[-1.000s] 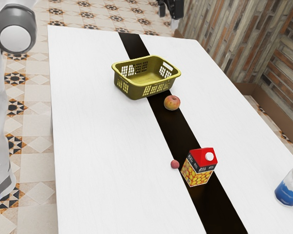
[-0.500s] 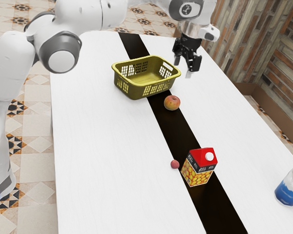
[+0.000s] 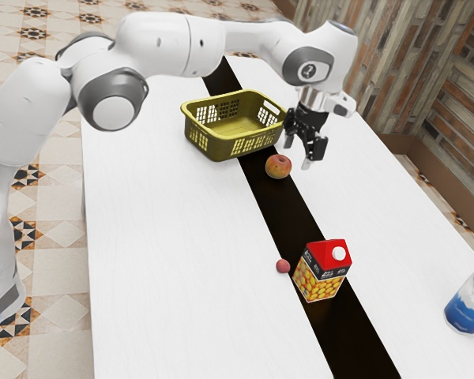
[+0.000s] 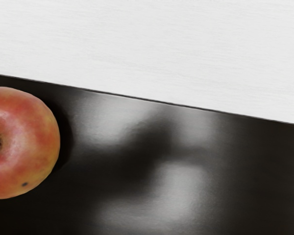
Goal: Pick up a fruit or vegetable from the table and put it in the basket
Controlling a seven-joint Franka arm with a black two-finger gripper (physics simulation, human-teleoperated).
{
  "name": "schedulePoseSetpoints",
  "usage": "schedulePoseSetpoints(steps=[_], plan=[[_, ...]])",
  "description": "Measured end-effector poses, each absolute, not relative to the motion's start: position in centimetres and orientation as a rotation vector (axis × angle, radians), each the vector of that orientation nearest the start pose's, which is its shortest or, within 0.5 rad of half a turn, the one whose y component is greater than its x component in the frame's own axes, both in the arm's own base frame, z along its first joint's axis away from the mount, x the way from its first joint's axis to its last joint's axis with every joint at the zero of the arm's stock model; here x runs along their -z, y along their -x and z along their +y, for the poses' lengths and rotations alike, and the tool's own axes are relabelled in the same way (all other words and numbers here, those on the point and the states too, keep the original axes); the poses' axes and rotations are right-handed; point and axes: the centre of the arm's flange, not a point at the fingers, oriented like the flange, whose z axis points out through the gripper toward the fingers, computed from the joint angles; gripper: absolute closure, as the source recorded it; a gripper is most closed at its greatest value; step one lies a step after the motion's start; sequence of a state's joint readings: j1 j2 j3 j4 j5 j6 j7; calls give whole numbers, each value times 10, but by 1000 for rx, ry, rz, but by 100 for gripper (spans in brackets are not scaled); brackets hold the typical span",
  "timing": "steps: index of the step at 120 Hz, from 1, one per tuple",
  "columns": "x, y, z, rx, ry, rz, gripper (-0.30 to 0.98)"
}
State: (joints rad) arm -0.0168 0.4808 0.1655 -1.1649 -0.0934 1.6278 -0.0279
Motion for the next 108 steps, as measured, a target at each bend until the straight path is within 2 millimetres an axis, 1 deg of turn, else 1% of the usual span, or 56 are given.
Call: schedulePoseSetpoints(steps=[12,31,42,55,76,97,108], plan=[[-518,-691,81,-6,3146,-294,0],[-517,-689,106,12,3137,-350,0],[-516,-688,112,17,3135,-365,0],[-510,-686,121,2,3133,-386,0],[-491,-685,126,-29,3133,-398,0],[-480,-690,126,-14,3131,-399,0],[-477,-691,131,-1,3128,-409,0]])
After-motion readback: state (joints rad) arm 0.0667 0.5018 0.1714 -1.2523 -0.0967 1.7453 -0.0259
